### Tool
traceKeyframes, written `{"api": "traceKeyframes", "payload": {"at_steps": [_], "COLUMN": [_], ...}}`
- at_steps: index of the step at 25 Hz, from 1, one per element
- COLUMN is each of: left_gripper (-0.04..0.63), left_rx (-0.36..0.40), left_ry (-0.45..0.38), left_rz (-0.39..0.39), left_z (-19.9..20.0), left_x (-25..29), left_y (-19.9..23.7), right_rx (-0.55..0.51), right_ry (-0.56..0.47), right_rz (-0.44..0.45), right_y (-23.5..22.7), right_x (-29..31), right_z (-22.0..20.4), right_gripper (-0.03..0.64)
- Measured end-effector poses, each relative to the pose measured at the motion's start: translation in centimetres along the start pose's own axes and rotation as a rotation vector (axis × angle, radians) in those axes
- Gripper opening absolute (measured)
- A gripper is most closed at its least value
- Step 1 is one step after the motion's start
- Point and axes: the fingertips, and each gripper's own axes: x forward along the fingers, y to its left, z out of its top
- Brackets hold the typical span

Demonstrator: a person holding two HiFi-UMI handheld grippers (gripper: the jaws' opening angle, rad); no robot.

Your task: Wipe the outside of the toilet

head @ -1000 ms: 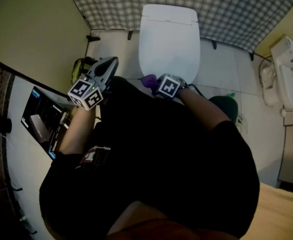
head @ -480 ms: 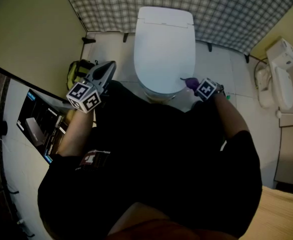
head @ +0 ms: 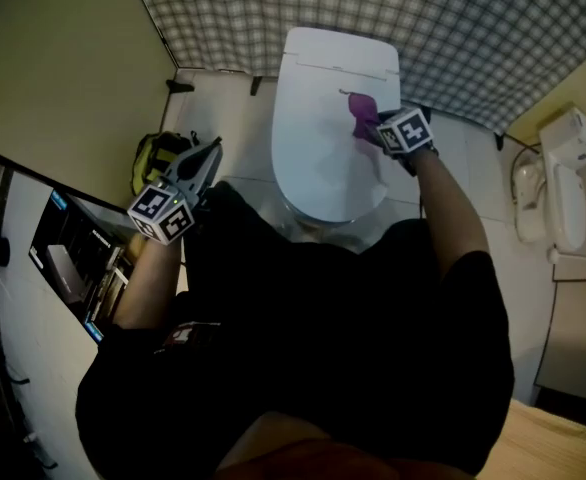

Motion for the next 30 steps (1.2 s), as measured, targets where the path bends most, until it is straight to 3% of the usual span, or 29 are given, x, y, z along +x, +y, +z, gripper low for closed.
{"api": "traceKeyframes", "payload": {"at_steps": [7,14,18,23,27,30], "left_gripper": [-0.008,-0.008,-0.008,-0.008,-0.008,-0.008], "left_rx": [-0.086,-0.209,-0.215,-0.304,-0.337,-0.333], "left_ry": [0.009,0.048,0.045,0.049,0.048,0.065], "left_rz": [0.119,0.166,0.163,0.141,0.118,0.108], "left_z": [-0.6,-2.3,-4.4,-7.0,-7.8,-8.4], "left_x": [-1.9,-3.8,-5.3,-4.9,-4.0,-3.6], "left_y": [7.7,13.0,14.2,16.6,18.0,18.3], "right_rx": [-0.035,0.046,0.048,0.097,0.136,0.131], "right_ry": [-0.057,-0.023,-0.042,-0.043,-0.010,-0.054], "right_rz": [-0.011,-0.076,-0.128,-0.048,-0.109,-0.121], "right_y": [-4.2,-9.4,-10.2,-8.6,-10.8,-11.5], "right_x": [8.5,21.8,26.7,32.8,35.7,36.5], "right_z": [14.2,22.3,26.8,29.3,28.9,30.1], "right_gripper": [0.115,0.115,0.115,0.115,0.115,0.115]}}
